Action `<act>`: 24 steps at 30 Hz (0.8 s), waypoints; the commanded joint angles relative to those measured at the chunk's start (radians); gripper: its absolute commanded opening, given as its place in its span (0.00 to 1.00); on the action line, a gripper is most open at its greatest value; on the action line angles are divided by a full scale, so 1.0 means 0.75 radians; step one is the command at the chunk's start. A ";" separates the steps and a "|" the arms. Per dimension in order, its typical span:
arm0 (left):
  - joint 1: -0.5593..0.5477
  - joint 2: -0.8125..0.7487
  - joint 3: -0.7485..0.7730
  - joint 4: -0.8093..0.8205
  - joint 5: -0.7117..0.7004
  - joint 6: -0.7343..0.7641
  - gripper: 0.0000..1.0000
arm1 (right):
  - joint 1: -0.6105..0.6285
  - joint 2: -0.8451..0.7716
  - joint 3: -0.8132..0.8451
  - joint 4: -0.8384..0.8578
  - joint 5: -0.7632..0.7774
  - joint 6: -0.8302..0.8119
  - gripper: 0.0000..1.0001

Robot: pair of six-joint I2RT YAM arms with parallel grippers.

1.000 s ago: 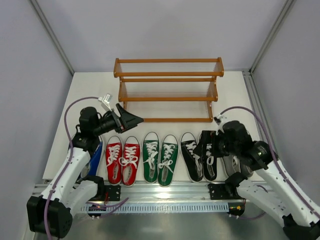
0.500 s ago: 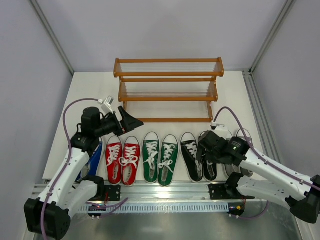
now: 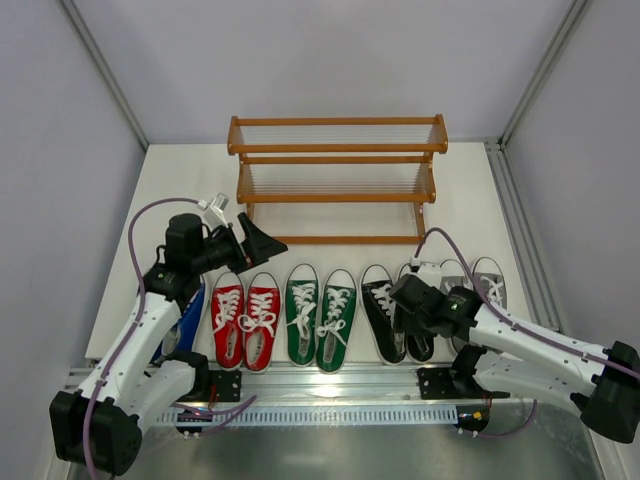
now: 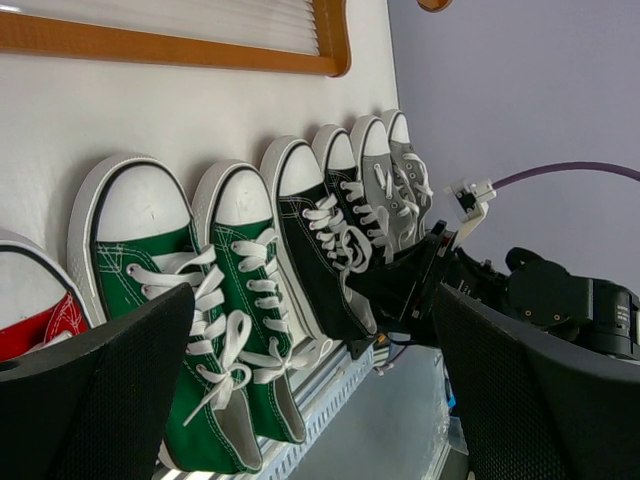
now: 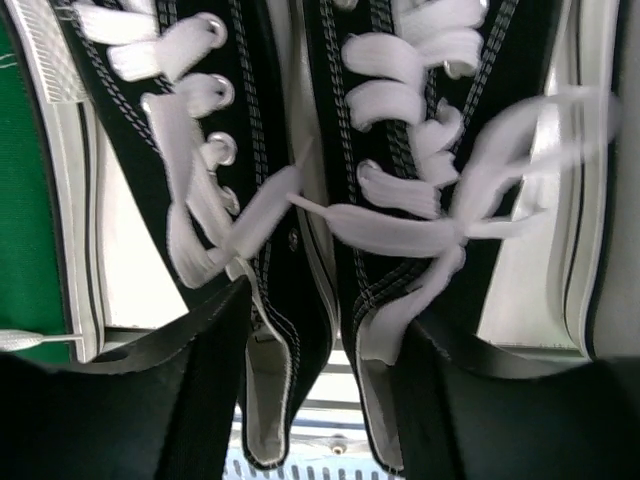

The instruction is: Place and organize the shoes onto the shoe shelf

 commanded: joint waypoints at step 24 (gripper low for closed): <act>-0.004 -0.075 0.002 -0.051 -0.008 0.066 1.00 | 0.028 -0.064 0.094 0.003 0.175 -0.041 0.04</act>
